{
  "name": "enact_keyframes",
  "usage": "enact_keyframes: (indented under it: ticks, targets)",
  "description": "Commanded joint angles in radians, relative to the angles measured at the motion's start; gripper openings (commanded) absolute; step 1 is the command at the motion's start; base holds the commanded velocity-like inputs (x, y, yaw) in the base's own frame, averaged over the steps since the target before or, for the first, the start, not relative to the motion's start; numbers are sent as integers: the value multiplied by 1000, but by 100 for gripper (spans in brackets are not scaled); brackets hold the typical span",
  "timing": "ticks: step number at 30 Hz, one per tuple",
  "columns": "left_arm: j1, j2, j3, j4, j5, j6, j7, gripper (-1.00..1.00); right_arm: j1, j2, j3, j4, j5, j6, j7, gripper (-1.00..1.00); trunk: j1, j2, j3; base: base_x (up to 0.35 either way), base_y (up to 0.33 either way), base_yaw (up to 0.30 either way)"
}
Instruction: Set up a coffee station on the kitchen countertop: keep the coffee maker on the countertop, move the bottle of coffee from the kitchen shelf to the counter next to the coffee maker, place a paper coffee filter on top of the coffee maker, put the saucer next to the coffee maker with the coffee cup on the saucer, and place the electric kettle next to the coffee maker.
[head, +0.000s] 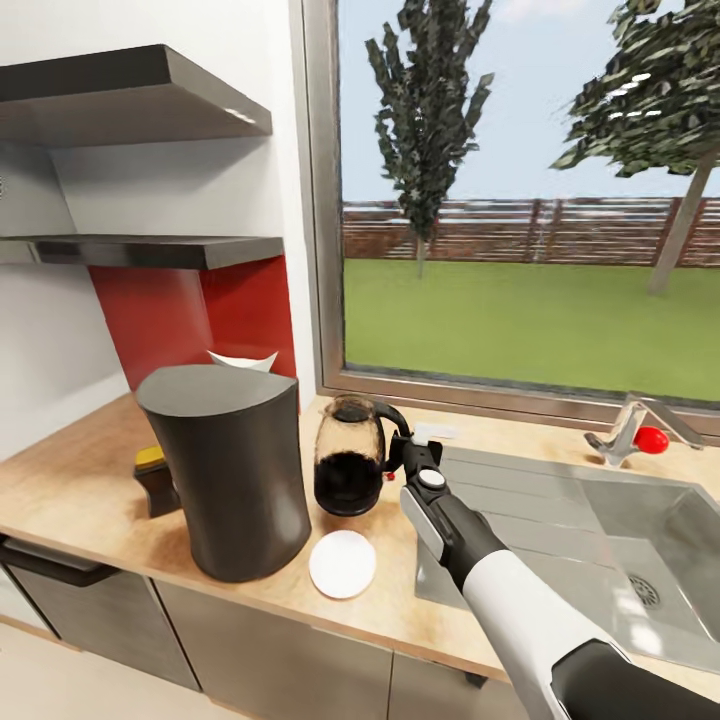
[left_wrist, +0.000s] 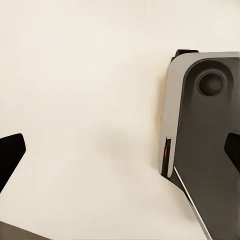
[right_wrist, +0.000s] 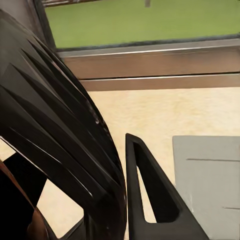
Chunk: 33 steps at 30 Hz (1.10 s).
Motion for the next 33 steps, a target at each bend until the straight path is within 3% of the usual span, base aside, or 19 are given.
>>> enact_keyframes:
  ticks: [1, 11, 19, 33]
  targets:
    - [-1, 0, 7, 2, 0, -4, -5, 100, -1, 0, 3, -1, -3, 1, -5, -100, 1, -2, -2, 84, 195, 0]
    - [0, -1, 7, 2, 0, -4, -5, 100, -1, 0, 2, 26, -3, -1, -4, -100, 1, -2, -2, 43, 49, 0]
    - [0, -2, 7, 2, 0, -4, -5, 100, -1, 0, 2, 84, -2, -86, -4, -100, 1, -2, -2, 81, 0, 0]
    - [0, -2, 7, 2, 0, -4, -5, 100, -1, 0, 3, 114, -3, -92, -2, -100, 1, -2, -2, 1, 0, 0]
